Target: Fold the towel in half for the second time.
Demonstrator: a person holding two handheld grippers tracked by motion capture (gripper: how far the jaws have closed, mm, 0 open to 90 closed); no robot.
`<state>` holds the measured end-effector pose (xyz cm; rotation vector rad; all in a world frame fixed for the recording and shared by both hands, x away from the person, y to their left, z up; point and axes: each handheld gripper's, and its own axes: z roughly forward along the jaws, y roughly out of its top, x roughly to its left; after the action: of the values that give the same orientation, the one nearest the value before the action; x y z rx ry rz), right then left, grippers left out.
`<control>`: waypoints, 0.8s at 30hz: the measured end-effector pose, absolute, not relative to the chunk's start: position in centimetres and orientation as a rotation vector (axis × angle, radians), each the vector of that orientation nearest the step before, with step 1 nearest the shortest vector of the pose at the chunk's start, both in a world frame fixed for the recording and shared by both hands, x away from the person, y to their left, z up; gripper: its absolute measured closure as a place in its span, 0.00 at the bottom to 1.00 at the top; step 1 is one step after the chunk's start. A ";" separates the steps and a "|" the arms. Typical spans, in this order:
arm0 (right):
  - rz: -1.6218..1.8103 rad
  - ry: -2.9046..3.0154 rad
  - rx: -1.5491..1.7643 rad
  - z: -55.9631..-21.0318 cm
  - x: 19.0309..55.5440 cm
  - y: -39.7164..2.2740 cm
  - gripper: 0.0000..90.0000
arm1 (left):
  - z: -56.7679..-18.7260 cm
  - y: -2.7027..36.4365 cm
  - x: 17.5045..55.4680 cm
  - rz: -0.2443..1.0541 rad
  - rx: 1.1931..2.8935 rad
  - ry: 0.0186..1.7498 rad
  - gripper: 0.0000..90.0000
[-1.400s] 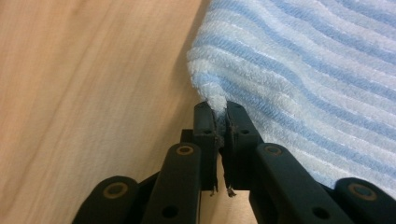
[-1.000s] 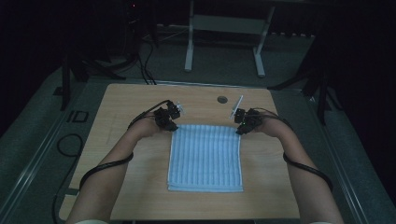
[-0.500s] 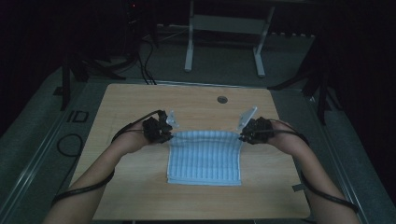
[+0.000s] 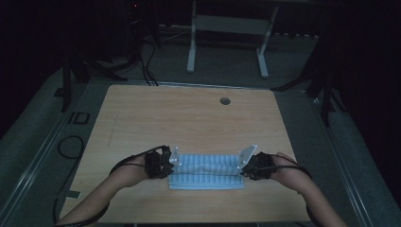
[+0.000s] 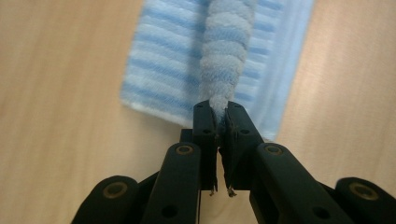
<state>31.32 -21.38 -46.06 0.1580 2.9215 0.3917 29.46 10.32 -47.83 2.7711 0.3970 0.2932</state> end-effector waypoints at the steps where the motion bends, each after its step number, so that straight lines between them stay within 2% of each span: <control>1: 0.385 2.936 0.164 -46.6 31.1 -21.5 0.92 | -48.3 10.1 29.0 0.276 2.774 0.390 0.94; 4: 0.386 2.977 0.186 -47.8 30.5 -21.7 0.90 | -48.7 10.0 28.5 0.201 2.790 0.364 0.90; 6: 0.342 3.024 0.158 -48.3 29.9 -21.8 0.80 | -48.5 10.1 28.2 0.189 2.797 0.355 0.81; 8: 0.354 3.025 0.138 -47.9 29.4 -22.0 0.76 | -47.6 10.6 28.1 0.192 2.776 0.365 0.76; 11: 0.470 2.974 0.199 -46.1 29.6 -22.5 0.76 | -46.2 11.1 28.6 0.240 2.741 0.389 0.75; 13: 0.511 2.941 0.239 -45.4 30.2 -22.4 0.83 | -46.3 10.8 29.3 0.273 2.734 0.429 0.75; 17: 0.486 2.948 0.239 -46.5 30.9 -21.5 0.86 | -47.6 9.7 30.0 0.255 2.760 0.436 0.73; 19: 0.442 2.975 0.236 -48.6 31.8 -20.6 0.87 | -49.4 8.7 30.6 0.210 2.785 0.430 0.72; 24: 0.380 3.010 0.271 -51.0 33.7 -20.2 0.87 | -51.5 8.4 31.8 0.137 2.791 0.449 0.72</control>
<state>33.72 -20.24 -50.97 0.2710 3.0096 0.3797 31.83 8.43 -51.51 2.7911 0.4493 0.1370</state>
